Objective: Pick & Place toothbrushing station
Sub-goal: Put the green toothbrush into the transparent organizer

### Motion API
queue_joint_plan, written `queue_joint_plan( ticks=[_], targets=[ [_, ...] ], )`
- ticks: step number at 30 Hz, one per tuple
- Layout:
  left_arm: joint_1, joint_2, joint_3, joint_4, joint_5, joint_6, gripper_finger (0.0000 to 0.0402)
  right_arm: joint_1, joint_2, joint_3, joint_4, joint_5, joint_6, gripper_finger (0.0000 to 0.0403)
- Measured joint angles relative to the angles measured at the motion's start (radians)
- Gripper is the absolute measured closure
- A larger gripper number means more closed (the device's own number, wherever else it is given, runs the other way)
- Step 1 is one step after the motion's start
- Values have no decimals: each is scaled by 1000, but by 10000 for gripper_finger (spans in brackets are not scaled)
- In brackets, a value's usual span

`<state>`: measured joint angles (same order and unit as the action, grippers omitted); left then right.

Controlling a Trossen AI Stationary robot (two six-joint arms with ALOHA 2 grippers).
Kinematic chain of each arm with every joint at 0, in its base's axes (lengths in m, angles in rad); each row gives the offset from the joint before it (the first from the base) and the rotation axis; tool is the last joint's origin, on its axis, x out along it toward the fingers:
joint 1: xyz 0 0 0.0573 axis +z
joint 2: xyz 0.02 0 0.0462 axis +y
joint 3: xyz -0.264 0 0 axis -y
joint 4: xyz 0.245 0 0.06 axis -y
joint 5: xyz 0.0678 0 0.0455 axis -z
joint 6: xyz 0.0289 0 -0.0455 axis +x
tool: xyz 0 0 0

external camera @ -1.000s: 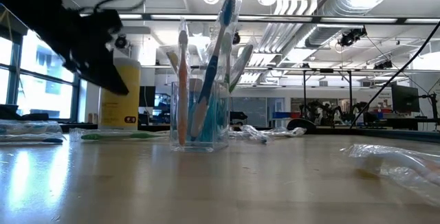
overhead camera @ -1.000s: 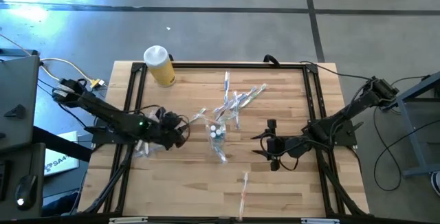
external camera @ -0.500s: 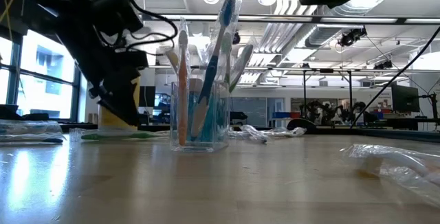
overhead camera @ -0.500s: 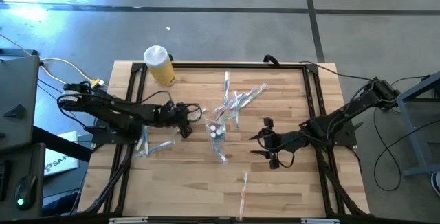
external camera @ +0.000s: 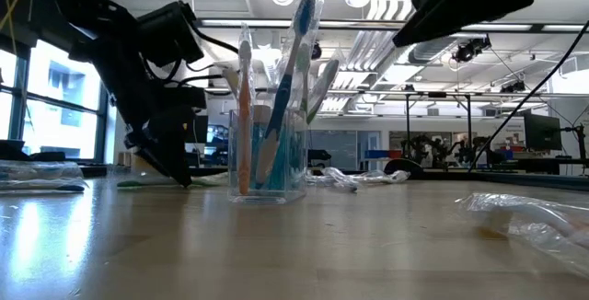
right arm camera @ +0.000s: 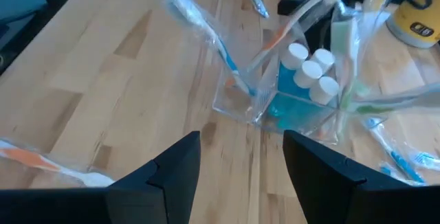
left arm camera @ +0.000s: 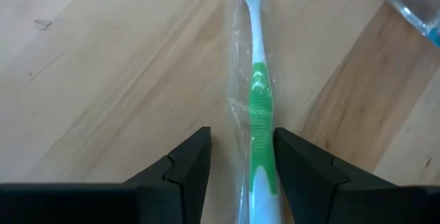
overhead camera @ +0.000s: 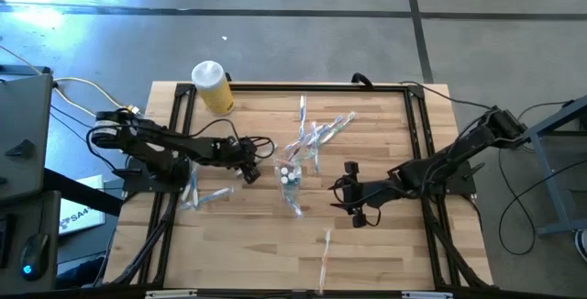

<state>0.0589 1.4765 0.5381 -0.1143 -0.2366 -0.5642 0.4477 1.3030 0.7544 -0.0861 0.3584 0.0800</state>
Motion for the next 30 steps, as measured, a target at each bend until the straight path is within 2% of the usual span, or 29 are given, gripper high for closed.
queue_joint_plan(
  ticks=[3,8,11,16,19,23,30],
  targets=[
    [0,11,0,-5,-5,-44,279,-6,34,0,21,-2,2,204],
    [-2,13,-2,-5,-52,-76,379,-6,83,0,26,-3,6,204],
    [-2,14,-2,0,-88,-91,383,-8,111,0,28,-19,6,204],
    [-1,-8,31,-49,-92,-89,391,-14,137,0,44,-111,31,204],
    [0,-37,88,-160,-96,-62,392,-23,155,0,62,-139,33,204],
    [-8,-83,221,-354,-150,-30,392,-25,158,0,80,-183,44,204],
    [-113,-103,526,-846,-448,-105,393,-25,161,0,52,-204,71,204]
  ],
)
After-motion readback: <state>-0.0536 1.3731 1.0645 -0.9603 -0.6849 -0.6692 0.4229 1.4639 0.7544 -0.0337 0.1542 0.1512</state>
